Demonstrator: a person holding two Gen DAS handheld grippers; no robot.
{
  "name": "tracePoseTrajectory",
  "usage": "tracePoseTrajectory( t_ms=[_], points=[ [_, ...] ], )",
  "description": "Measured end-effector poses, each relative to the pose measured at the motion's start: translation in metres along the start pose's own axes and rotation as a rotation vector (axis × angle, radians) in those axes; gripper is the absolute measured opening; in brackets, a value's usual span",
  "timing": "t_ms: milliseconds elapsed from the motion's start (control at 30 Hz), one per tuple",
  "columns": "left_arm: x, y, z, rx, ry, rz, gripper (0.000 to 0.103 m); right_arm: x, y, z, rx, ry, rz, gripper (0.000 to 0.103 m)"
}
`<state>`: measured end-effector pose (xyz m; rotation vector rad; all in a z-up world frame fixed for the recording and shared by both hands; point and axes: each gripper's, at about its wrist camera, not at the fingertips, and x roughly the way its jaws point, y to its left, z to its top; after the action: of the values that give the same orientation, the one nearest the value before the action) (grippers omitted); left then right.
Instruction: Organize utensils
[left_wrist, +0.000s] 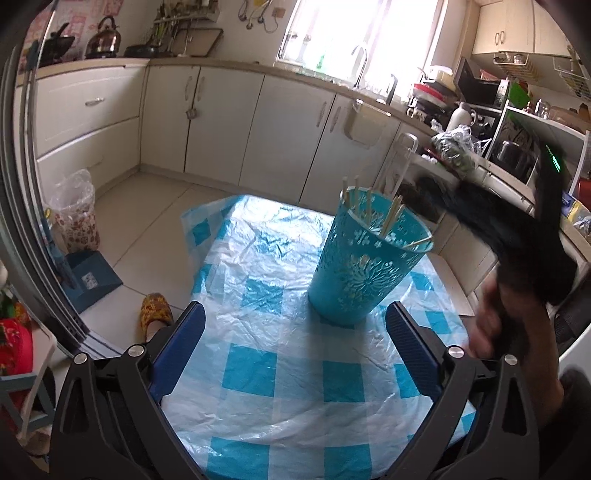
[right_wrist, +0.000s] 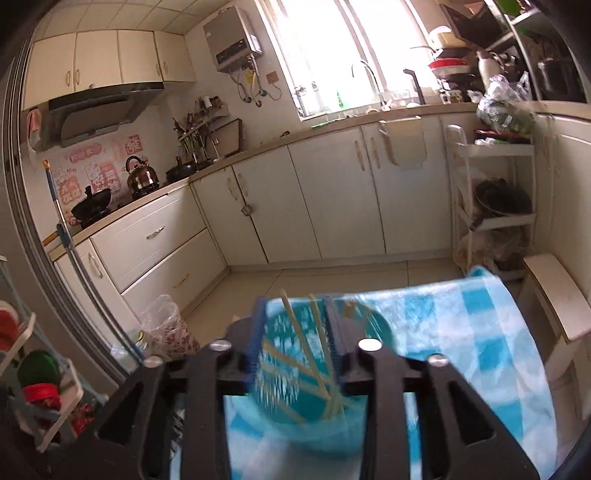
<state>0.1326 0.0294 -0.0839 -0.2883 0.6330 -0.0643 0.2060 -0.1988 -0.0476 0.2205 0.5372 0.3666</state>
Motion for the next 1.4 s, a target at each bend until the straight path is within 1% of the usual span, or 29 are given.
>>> tracePoseTrajectory(
  t_ms=[33,100,133,200,267,367,467,567,700,800,900,1033,1167,1300,1400],
  points=[
    [-0.008,-0.003,0.001,0.008,-0.012,-0.001,0.095,-0.012,-0.002,-0.007,0.004,0.014,-0.012,0.05],
    [-0.019,-0.007,0.001,0.022,-0.03,0.001,0.095,-0.031,-0.004,-0.021,0.013,0.044,-0.047,0.067],
    [-0.026,-0.009,0.001,0.028,-0.038,0.001,0.095,-0.039,-0.004,-0.029,0.019,0.067,-0.064,0.07],
    [-0.038,-0.013,0.0,0.037,-0.05,-0.004,0.095,-0.058,-0.005,-0.047,0.043,0.108,-0.098,0.079],
    [-0.048,-0.018,-0.003,0.05,-0.057,-0.008,0.095,-0.075,-0.006,-0.062,0.066,0.146,-0.129,0.086],
    [-0.065,-0.026,-0.005,0.075,-0.061,-0.012,0.095,-0.098,-0.001,-0.075,0.075,0.168,-0.157,0.09],
    [-0.084,-0.034,-0.009,0.097,-0.077,-0.002,0.095,-0.119,0.006,-0.078,0.075,0.164,-0.17,0.092],
    [-0.107,-0.04,-0.014,0.117,-0.107,0.036,0.095,-0.142,0.017,-0.075,0.072,0.139,-0.183,0.095],
    [-0.131,-0.046,-0.017,0.15,-0.109,0.077,0.095,-0.168,0.032,-0.068,0.056,0.108,-0.185,0.095],
    [-0.153,-0.052,-0.017,0.174,-0.109,0.074,0.095,-0.188,0.045,-0.063,0.049,0.09,-0.19,0.095],
    [-0.181,-0.057,-0.02,0.201,-0.129,0.07,0.095,-0.208,0.055,-0.062,0.057,0.078,-0.185,0.095],
    [-0.213,-0.061,-0.025,0.198,-0.167,0.085,0.095,-0.235,0.069,-0.067,0.066,0.045,-0.185,0.095],
    [-0.232,-0.061,-0.03,0.184,-0.166,0.079,0.095,-0.257,0.081,-0.08,0.085,0.021,-0.184,0.095],
    [-0.245,-0.065,-0.039,0.193,-0.167,0.081,0.095,-0.273,0.089,-0.095,0.107,0.01,-0.173,0.096],
    [-0.257,-0.068,-0.047,0.204,-0.17,0.078,0.095,-0.281,0.095,-0.099,0.09,0.005,-0.172,0.096]
  ],
)
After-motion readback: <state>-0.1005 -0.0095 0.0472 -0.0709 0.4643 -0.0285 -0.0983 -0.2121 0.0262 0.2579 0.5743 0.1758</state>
